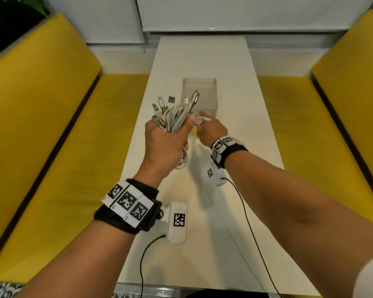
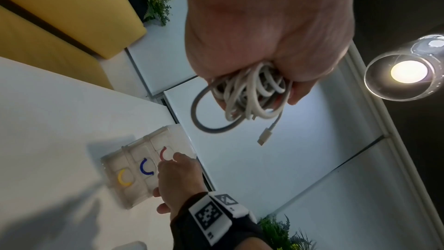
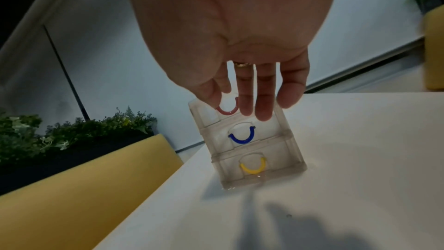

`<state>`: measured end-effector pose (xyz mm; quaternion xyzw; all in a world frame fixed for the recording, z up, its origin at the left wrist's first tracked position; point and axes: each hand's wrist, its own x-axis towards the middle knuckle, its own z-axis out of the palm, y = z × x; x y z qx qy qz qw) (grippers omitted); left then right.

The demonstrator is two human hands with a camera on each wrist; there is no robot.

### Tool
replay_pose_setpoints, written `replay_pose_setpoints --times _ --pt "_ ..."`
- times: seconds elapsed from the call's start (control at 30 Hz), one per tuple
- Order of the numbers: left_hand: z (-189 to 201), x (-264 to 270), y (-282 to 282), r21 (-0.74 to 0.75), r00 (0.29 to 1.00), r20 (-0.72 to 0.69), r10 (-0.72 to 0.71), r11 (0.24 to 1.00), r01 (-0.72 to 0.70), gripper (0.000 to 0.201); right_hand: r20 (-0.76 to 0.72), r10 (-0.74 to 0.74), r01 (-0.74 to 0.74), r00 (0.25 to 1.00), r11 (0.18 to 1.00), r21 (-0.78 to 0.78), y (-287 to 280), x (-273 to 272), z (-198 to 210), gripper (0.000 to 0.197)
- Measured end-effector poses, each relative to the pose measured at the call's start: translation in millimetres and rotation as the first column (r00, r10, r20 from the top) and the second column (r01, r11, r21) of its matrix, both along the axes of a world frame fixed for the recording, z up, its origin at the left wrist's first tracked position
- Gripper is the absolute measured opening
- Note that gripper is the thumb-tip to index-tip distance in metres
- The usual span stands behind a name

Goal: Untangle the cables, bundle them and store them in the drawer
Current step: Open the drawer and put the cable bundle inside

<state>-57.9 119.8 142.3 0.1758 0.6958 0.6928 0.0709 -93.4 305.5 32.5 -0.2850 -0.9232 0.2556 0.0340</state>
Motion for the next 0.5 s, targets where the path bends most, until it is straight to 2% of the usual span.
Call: replay_pose_setpoints --times 0.07,0.2,0.27,0.33,0.43,0.5 --pt "-8 -6 -2 -0.018 1.0 0.013 0.027 0.999 -0.027 0.031 0.043 0.031 -0.034 0.999 0.997 0.073 2 -6 -8 0.053" --pt "-27 -15 -10 -0.054 0.991 0.091 0.097 0.994 -0.092 0.022 0.137 0.046 -0.072 0.989 0.978 0.195 2 -9 -26 0.063" --pt "-33 -19 -11 -0.057 0.985 0.118 0.124 0.991 -0.118 0.031 0.142 0.035 -0.067 0.989 0.971 0.227 2 -10 -28 0.065" --pt "-32 -24 -10 -0.05 0.982 0.126 0.138 0.99 -0.133 0.033 0.095 0.033 -0.055 0.995 0.972 0.229 3 -14 -28 0.057" --pt "-28 -33 -7 -0.037 0.981 0.125 0.146 0.989 -0.143 0.03 -0.056 0.029 -0.019 0.998 0.983 0.185 3 -18 -30 0.031" --pt "-27 -39 -6 -0.034 0.98 0.131 0.151 0.988 -0.148 0.027 -0.177 -0.03 0.037 0.984 0.999 0.038 1 -16 -36 0.021"
